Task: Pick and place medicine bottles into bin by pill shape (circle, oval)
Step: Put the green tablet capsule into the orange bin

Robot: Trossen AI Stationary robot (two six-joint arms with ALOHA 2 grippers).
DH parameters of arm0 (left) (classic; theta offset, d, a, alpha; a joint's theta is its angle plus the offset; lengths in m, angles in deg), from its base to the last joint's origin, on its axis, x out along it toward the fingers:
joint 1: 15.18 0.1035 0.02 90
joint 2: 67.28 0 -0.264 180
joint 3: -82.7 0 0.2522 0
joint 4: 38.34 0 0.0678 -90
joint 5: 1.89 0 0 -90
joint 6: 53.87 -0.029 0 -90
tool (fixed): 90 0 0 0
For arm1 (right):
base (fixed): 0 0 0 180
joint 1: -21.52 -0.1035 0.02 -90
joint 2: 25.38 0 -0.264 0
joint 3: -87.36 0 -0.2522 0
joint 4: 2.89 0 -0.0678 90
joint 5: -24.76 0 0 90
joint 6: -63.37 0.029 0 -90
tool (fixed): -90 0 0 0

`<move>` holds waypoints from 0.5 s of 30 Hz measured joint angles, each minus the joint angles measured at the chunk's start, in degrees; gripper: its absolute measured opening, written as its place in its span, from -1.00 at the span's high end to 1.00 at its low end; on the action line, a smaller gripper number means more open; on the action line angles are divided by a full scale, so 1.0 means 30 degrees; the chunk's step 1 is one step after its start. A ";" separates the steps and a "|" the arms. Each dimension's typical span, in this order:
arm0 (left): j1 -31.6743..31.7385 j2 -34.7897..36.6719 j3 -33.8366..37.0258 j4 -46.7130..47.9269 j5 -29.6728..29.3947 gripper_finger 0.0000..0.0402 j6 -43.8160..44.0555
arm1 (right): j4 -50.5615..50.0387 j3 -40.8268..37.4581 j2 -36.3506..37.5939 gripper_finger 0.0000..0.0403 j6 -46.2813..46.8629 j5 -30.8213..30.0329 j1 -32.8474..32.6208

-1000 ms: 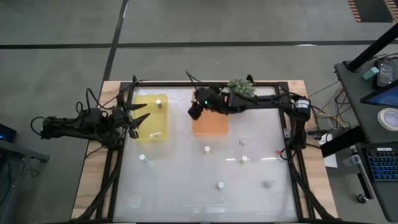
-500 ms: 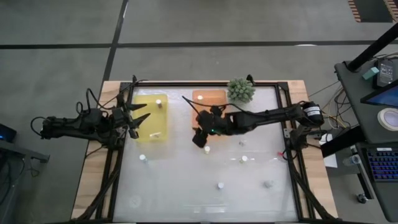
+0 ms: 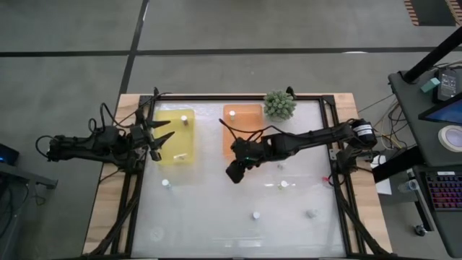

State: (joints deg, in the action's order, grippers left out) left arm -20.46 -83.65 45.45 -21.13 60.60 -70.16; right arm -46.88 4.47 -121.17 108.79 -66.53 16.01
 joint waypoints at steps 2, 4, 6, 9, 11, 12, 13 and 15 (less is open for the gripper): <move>0.0007 0.0003 0.0000 -0.0010 -0.0002 0.14 -0.0202 | -0.0374 0.0012 0.0022 0.05 -0.0188 0.0194 -0.0100; 0.0004 0.0003 0.0000 -0.0059 0.0000 0.14 -0.0195 | -0.1415 0.0015 0.0022 0.05 -0.1224 0.0427 -0.0334; 0.0000 0.0003 0.0000 -0.0143 0.0006 0.14 -0.0182 | -0.2358 0.0015 0.0022 0.05 -0.2007 0.0079 -0.0784; -0.0015 -0.0041 0.0007 -0.0394 0.0206 0.14 0.0286 | -0.2874 0.0015 0.0022 0.05 -0.2938 -0.1332 -0.1711; -0.0015 -0.0053 0.0007 -0.0815 0.0574 0.14 0.0825 | -0.2873 -0.0001 0.0022 0.05 -0.3805 -0.2157 -0.2454; -0.0007 -0.0117 0.0007 -0.1020 0.0836 0.14 0.1153 | -0.2860 -0.0015 0.0022 0.05 -0.4263 -0.2487 -0.2790; -0.0011 -0.0179 0.0007 -0.1253 0.1166 0.14 0.1406 | -0.2849 -0.0022 0.0022 0.05 -0.4750 -0.2666 -0.3103; -0.0013 -0.0356 0.0015 -0.1576 0.1926 0.14 0.1899 | -0.2830 -0.0036 0.0022 0.05 -0.5697 -0.3055 -0.3655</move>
State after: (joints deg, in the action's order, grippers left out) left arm -20.50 -84.72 45.50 -25.85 66.38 -64.46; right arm -55.37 4.37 -121.11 91.70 -75.69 5.04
